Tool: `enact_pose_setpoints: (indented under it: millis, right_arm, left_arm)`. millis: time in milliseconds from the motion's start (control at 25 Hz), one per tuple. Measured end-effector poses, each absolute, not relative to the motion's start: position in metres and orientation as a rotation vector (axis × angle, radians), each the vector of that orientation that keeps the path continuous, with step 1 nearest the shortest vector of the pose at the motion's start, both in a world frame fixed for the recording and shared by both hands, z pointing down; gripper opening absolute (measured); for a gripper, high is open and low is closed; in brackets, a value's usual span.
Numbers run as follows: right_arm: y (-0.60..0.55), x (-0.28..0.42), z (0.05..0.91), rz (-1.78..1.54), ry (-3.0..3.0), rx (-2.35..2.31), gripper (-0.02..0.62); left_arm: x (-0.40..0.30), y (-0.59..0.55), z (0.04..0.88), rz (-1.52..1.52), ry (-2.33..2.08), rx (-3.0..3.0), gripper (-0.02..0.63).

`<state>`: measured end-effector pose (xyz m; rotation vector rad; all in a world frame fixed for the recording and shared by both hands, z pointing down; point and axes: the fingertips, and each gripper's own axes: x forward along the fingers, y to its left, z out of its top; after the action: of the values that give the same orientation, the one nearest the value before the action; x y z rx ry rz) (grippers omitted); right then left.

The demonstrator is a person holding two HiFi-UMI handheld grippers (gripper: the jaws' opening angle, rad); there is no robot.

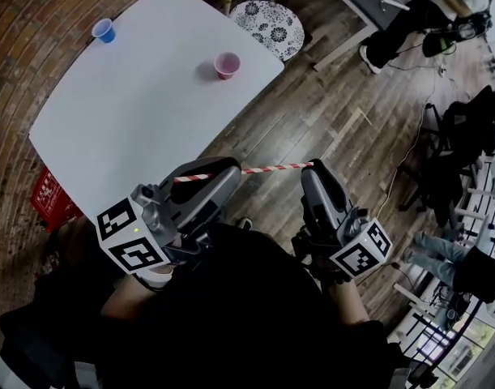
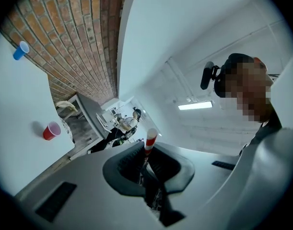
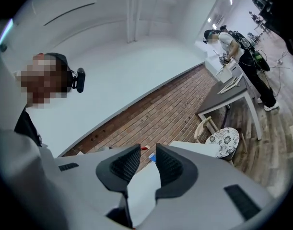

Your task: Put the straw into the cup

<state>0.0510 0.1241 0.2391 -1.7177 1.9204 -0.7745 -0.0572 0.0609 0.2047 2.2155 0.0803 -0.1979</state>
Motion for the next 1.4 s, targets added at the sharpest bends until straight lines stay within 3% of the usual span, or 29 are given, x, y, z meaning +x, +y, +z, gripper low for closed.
enact_pose_setpoints:
  millis: [280,760,1400]
  right_arm:
    - [0.102,0.054,0.233,-0.756,1.887,-1.753,0.074]
    - [0.09,0.064,0.246,-0.792,1.83,-1.762,0.064]
    - [0.03,0.166,0.249,-0.816,1.89,-1.569,0.064]
  left_arm:
    - [-0.051,0.036,0.21,-0.162,0.152,2.198,0.037]
    - [-0.04,0.019,0.232,-0.089,0.149,2.176,0.037]
    - [0.053,-0.009,0.238,0.012,-0.007,2.282,0.038]
